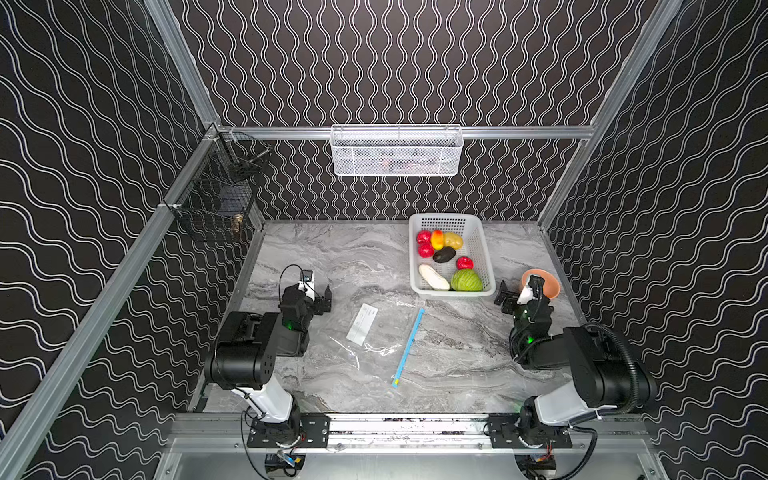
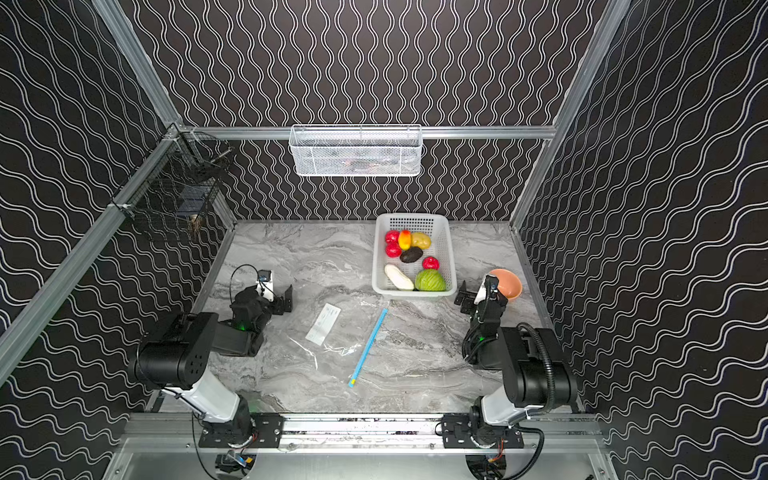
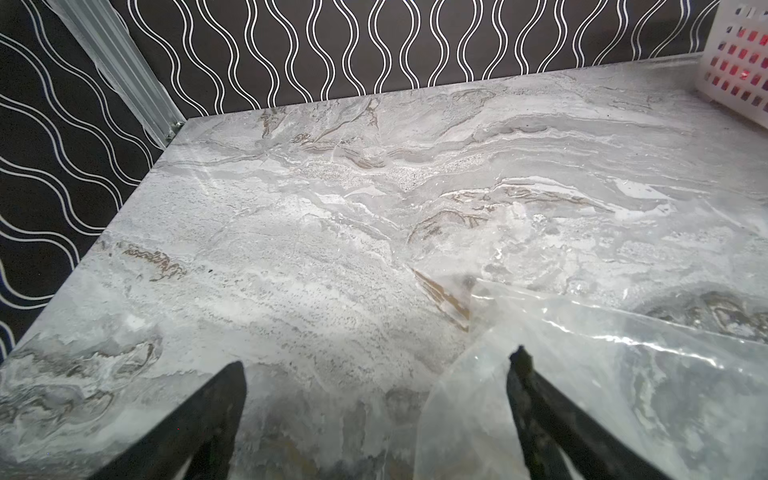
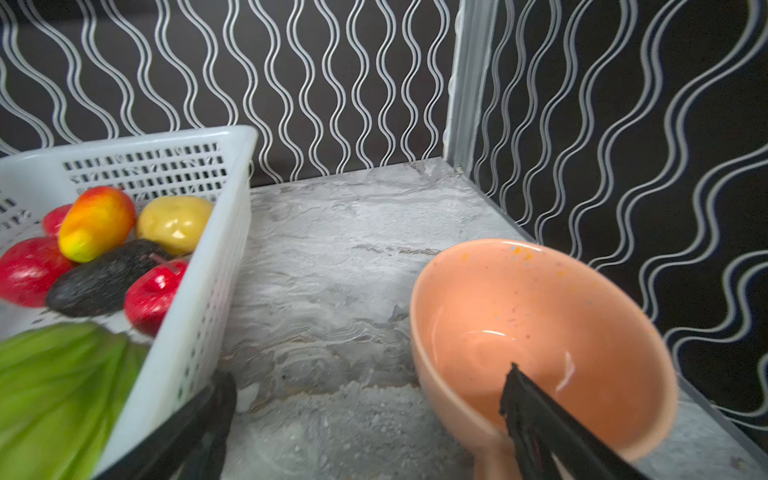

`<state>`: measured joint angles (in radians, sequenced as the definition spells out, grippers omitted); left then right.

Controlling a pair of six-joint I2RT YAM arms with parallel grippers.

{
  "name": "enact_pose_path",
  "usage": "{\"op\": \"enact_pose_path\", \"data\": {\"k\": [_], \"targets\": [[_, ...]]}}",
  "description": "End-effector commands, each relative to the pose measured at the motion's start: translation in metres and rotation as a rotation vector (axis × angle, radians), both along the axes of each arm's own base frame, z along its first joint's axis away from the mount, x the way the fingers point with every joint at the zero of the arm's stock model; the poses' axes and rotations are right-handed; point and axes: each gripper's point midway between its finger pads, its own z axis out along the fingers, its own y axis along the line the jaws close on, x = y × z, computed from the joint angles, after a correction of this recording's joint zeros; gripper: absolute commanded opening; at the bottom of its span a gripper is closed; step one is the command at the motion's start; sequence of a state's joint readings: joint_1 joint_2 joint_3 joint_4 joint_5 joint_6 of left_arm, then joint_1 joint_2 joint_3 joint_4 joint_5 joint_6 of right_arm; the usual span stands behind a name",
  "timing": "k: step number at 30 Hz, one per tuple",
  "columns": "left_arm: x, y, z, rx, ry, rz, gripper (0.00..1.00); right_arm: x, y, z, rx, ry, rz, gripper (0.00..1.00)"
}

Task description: Place the food in the zip-top bag and seal the zipper

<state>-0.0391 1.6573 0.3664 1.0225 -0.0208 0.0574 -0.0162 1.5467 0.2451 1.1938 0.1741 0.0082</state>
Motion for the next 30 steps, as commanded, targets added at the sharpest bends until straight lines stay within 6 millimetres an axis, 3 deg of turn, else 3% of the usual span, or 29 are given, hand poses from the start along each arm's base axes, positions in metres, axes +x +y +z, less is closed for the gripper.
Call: {"op": "enact_pose_path", "data": {"k": [1,30], "targets": [[0.002,-0.001,0.0026,0.003,-0.009,-0.008,0.99,0.0031,0.0088,0.0079,-0.011,-0.028,0.055,0.99],[0.0025,-0.0013,0.0013,0.009,-0.003,-0.005,0.99,0.0046,0.0061,0.0062,-0.004,-0.017,0.046,0.99]]}}
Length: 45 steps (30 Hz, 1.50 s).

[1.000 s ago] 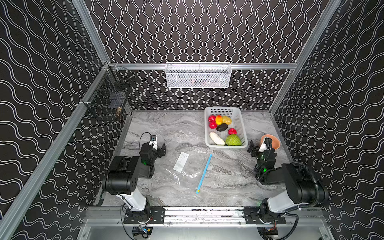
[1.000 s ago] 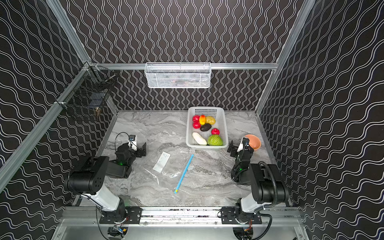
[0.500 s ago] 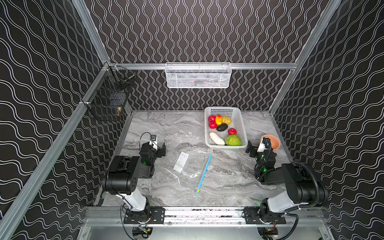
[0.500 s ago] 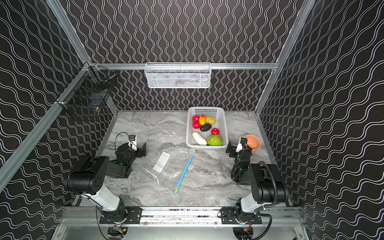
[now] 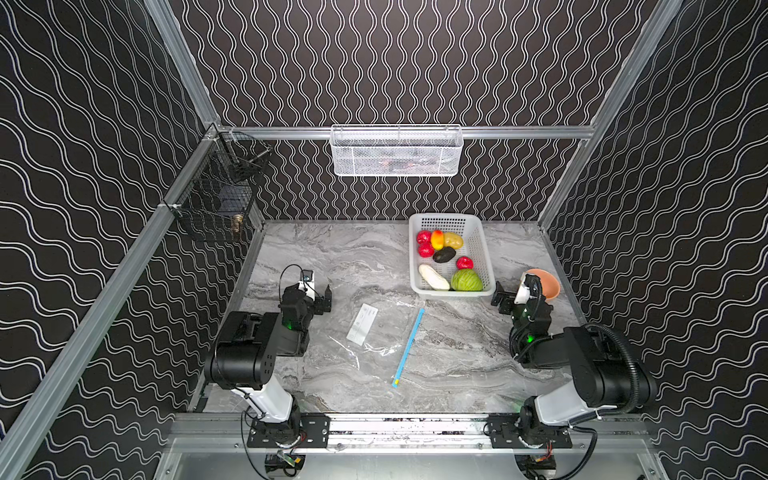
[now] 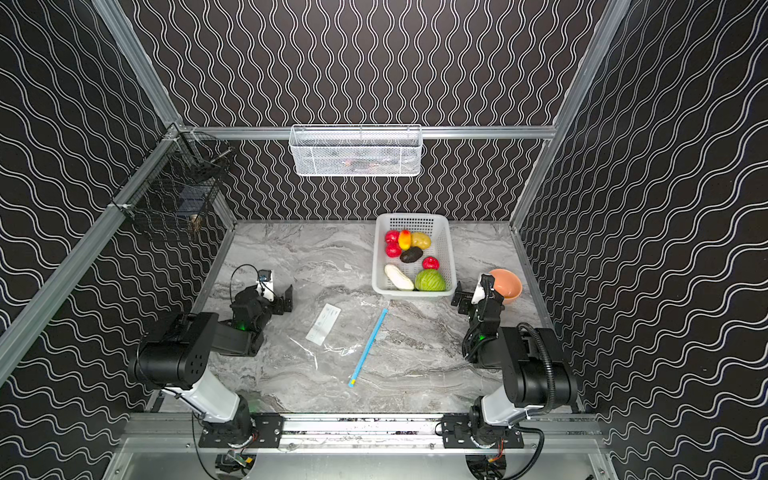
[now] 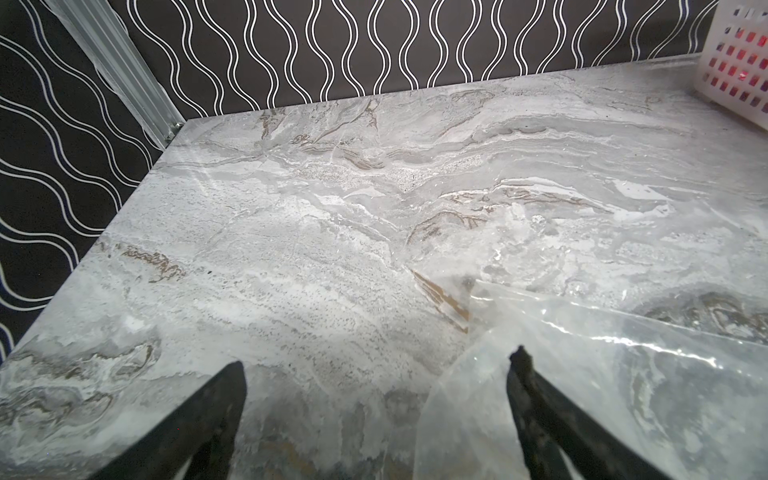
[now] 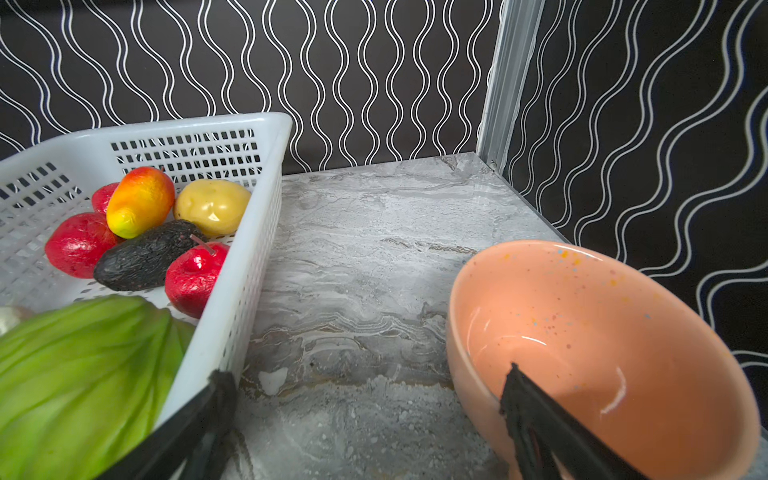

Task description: Place the food in the zip-top bag and seal the zipper

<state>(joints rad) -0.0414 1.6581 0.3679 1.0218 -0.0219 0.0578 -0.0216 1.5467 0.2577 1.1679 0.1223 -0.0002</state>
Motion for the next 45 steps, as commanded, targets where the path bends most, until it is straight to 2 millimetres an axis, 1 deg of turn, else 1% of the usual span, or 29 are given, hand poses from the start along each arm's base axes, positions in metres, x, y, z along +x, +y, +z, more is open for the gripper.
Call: {"op": "enact_pose_path", "data": {"k": [1,12,19,21,23,27,31,33,34,37,40,45], "targets": [[0.002,-0.001,0.002,0.008,-0.005,-0.003,0.99,0.002,0.0,0.009,-0.005,-0.033,0.001,0.99],[0.002,-0.001,0.001,0.015,-0.005,0.001,0.99,0.002,0.0,0.007,0.0,-0.027,0.001,0.99],[0.001,-0.001,0.003,0.017,-0.012,0.0,0.99,0.0,-0.002,0.009,-0.007,-0.039,-0.008,0.99],[0.0,0.004,0.004,0.019,-0.015,0.03,0.99,0.0,-0.001,0.01,-0.008,-0.042,-0.006,0.99],[-0.001,0.015,0.006,0.014,-0.025,0.103,0.99,-0.002,-0.002,0.011,-0.011,-0.051,-0.013,0.99],[-0.002,0.015,0.006,0.015,-0.026,0.102,0.99,-0.002,-0.002,0.011,-0.011,-0.051,-0.013,0.99],[-0.001,0.019,0.014,0.014,-0.026,0.127,0.99,-0.004,-0.004,0.014,-0.009,-0.061,-0.02,0.99],[-0.002,0.021,0.019,0.018,-0.028,0.141,0.99,-0.005,0.002,0.018,-0.021,-0.068,0.012,0.99],[-0.002,0.023,0.019,0.016,-0.028,0.15,0.99,-0.006,0.003,0.019,-0.02,-0.064,0.016,0.99],[0.002,0.019,0.016,0.022,0.001,0.132,0.99,-0.007,-0.002,0.027,-0.016,-0.075,-0.017,0.99],[0.011,0.013,0.017,0.042,0.055,0.107,0.99,0.0,-0.006,0.03,-0.004,-0.02,-0.041,0.99],[0.028,0.019,0.019,0.076,0.178,0.161,0.99,0.011,-0.023,0.031,0.019,0.066,-0.159,0.99]]}}
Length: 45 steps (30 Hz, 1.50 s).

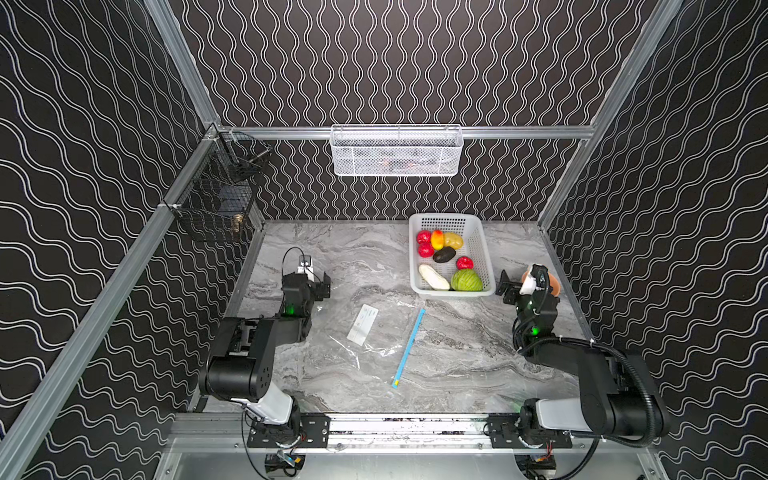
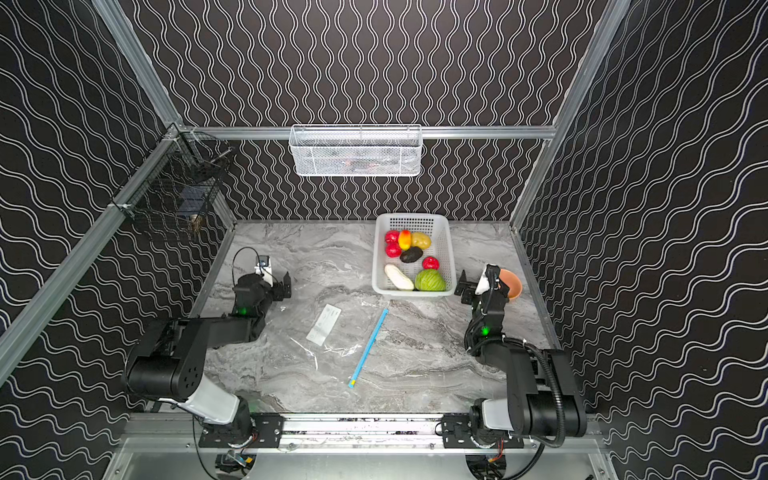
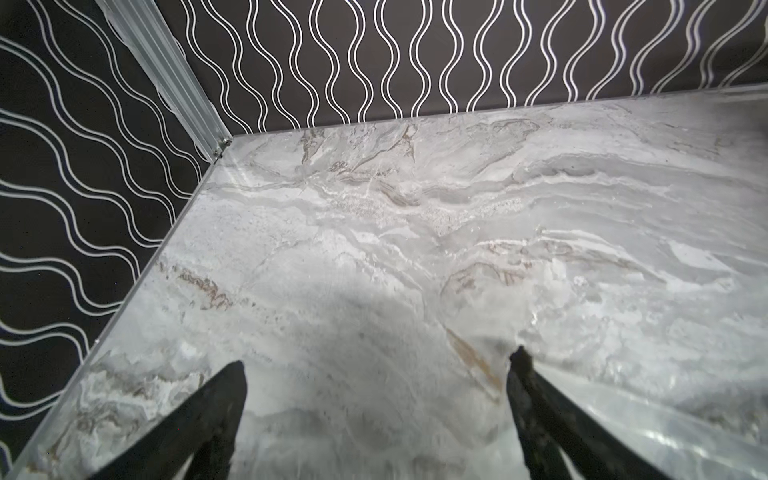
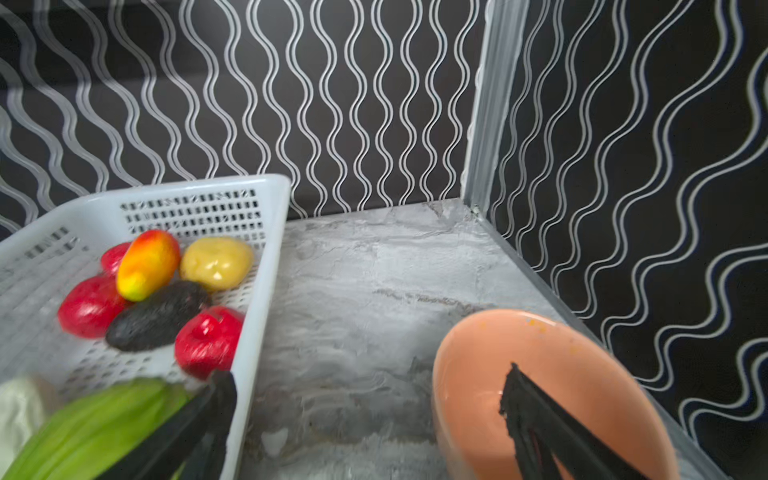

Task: Place the food in the zip-top bag and seal the zipper
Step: 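Reach the left gripper down to the blue zipper edge of the clear bag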

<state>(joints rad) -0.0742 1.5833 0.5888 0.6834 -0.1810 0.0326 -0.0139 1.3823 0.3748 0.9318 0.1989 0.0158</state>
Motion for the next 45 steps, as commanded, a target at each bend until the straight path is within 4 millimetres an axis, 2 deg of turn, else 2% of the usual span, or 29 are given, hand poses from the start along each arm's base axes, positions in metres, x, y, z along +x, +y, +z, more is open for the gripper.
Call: {"op": "enact_pose_path", "data": {"k": [1,6,11,16,21,24,28,33,36,41,45], "targets": [[0.0,0.009,-0.016,0.033,0.17,0.052,0.99,-0.001,-0.014,-0.019,0.028,0.122,-0.098,0.99],[0.019,0.006,-0.003,0.001,0.319,0.08,0.99,0.003,-0.015,-0.015,0.054,0.139,-0.115,0.99],[0.021,-0.009,-0.002,-0.037,0.478,0.098,0.99,0.008,-0.013,-0.009,0.089,0.181,-0.117,0.99],[0.017,-0.041,0.003,-0.045,0.584,0.029,0.99,0.013,-0.015,-0.009,0.1,0.259,-0.138,0.99],[0.006,-0.088,0.022,-0.032,0.602,-0.1,0.99,0.019,-0.011,-0.007,0.124,0.344,-0.126,0.99],[-0.007,-0.118,0.031,-0.013,0.6,-0.196,0.99,0.021,-0.007,-0.005,0.148,0.374,-0.112,0.99],[-0.032,-0.155,0.033,0.003,0.63,-0.298,0.99,0.024,-0.004,-0.001,0.176,0.401,-0.102,0.99],[-0.078,-0.207,0.029,0.036,0.66,-0.406,0.99,0.022,-0.003,-0.003,0.195,0.418,-0.11,0.99],[-0.098,-0.227,0.028,0.137,0.639,-0.412,0.99,0.02,-0.003,-0.003,0.209,0.413,-0.117,0.99],[-0.118,-0.248,0.023,0.255,0.646,-0.406,0.99,0.019,-0.003,-0.004,0.223,0.413,-0.119,0.99],[-0.142,-0.261,0.007,0.305,0.716,-0.443,0.99,0.018,-0.004,-0.004,0.223,0.414,-0.126,0.99]]}}
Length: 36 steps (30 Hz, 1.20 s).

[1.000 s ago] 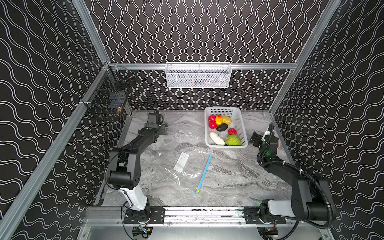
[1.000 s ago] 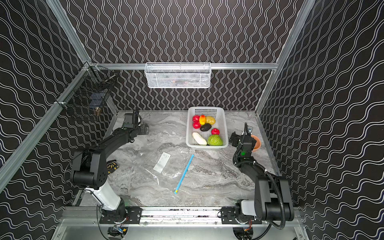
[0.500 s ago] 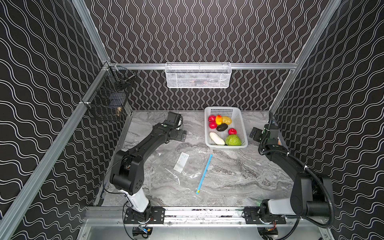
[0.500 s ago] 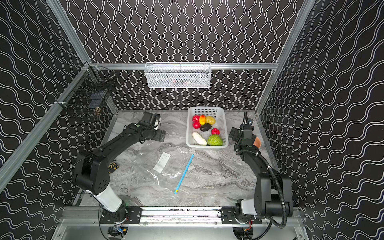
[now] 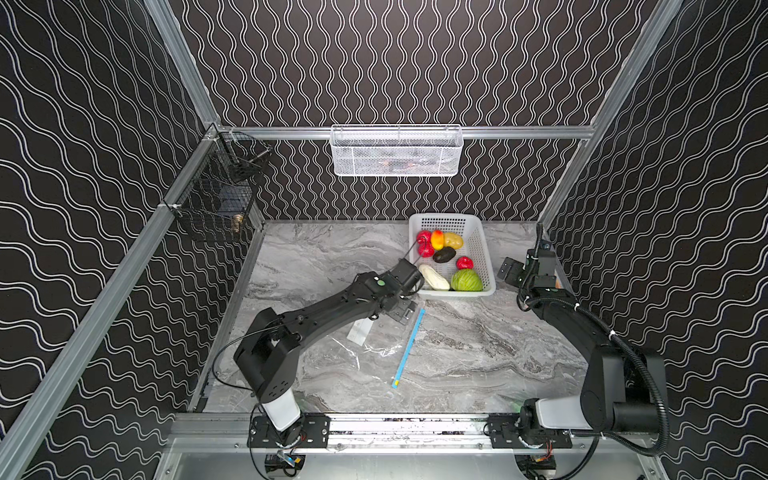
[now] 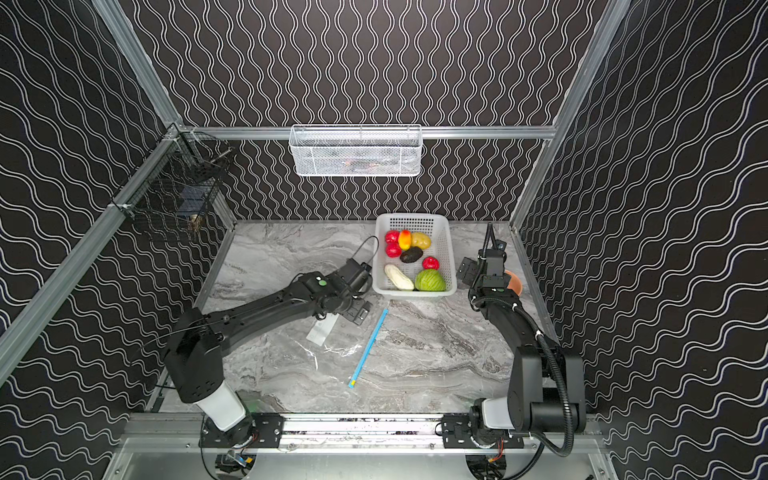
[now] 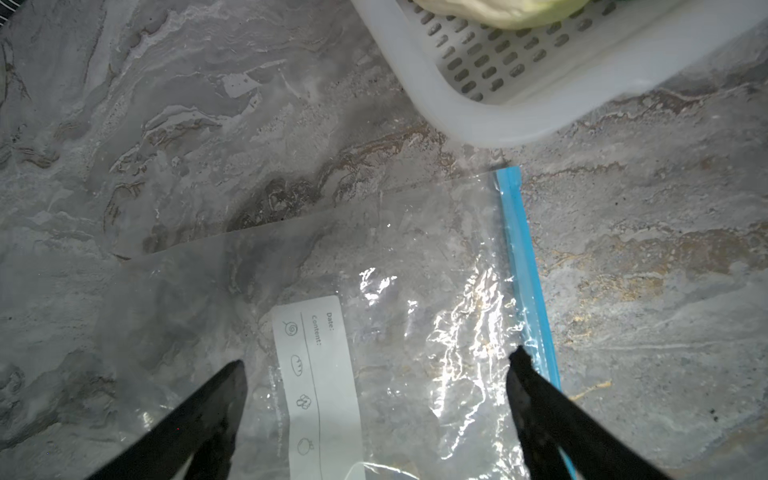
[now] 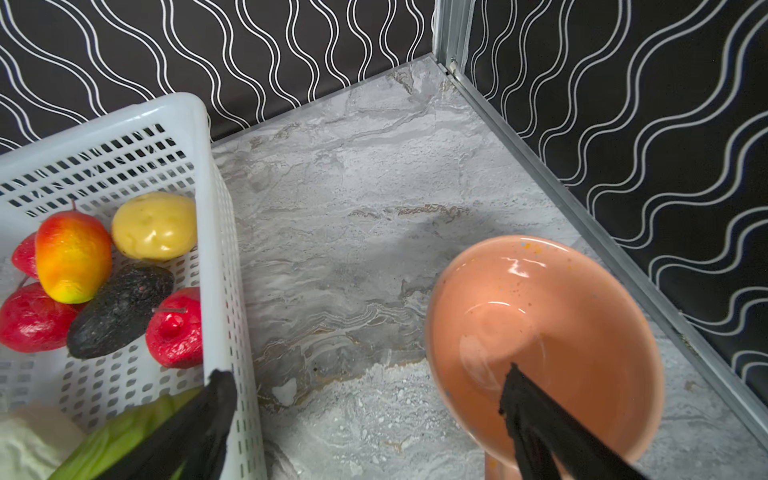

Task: Place the food in the zip-top bag and seal the zipper
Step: 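Reach the left gripper down to the blue zipper edge of the clear bag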

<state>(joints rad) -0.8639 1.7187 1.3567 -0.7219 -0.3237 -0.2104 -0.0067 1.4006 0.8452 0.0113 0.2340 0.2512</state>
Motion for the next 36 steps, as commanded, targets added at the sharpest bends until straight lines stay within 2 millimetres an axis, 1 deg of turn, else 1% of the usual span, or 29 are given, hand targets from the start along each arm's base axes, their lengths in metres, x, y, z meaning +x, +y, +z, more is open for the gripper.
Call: {"op": "enact_pose_path", "data": {"k": [1,3,4,6,7,11,15,20,25,29,31,33,35,36], "targets": [[-0.018,0.006,-0.01,0.064,0.053,0.021,0.99,-0.002,0.0,0.002,0.012,-0.005,-0.015,0.99],[-0.032,0.002,-0.016,0.033,0.125,0.028,0.99,-0.003,0.0,0.004,0.009,-0.008,-0.013,0.99],[-0.036,0.0,-0.016,0.016,0.139,0.028,0.99,-0.004,-0.001,0.005,0.009,-0.01,-0.013,0.99],[-0.04,-0.004,-0.014,0.004,0.125,0.025,0.99,-0.005,-0.002,0.005,0.005,-0.012,-0.018,0.99],[-0.044,-0.007,-0.016,0.009,0.126,0.016,0.99,-0.006,-0.002,0.005,0.005,-0.012,-0.02,0.99],[-0.063,-0.017,-0.033,0.06,0.154,-0.019,0.99,-0.006,0.0,0.004,0.013,-0.009,-0.017,0.99],[-0.074,-0.027,-0.047,0.099,0.177,-0.053,0.99,-0.007,-0.001,0.001,0.01,-0.002,-0.014,0.99],[-0.073,-0.029,-0.059,0.145,0.203,-0.042,0.99,-0.011,0.0,-0.001,0.002,0.003,-0.001,0.99],[-0.076,-0.033,-0.071,0.167,0.223,-0.057,0.99,-0.013,0.001,-0.005,-0.005,0.015,0.006,0.99],[-0.076,-0.03,-0.077,0.203,0.232,-0.051,0.98,-0.013,0.005,-0.009,0.001,0.017,0.032,0.99],[-0.077,-0.03,-0.08,0.201,0.24,-0.055,0.96,-0.012,0.007,-0.01,0.006,0.013,0.045,0.99],[-0.078,-0.031,-0.082,0.202,0.243,-0.063,0.91,-0.011,0.009,-0.011,0.011,0.012,0.052,0.99],[-0.076,-0.029,-0.085,0.217,0.236,-0.063,0.9,-0.01,0.009,-0.011,0.013,0.012,0.055,0.99],[-0.076,-0.028,-0.087,0.223,0.238,-0.065,0.86,-0.01,0.009,-0.011,0.014,0.013,0.056,0.99]]}}
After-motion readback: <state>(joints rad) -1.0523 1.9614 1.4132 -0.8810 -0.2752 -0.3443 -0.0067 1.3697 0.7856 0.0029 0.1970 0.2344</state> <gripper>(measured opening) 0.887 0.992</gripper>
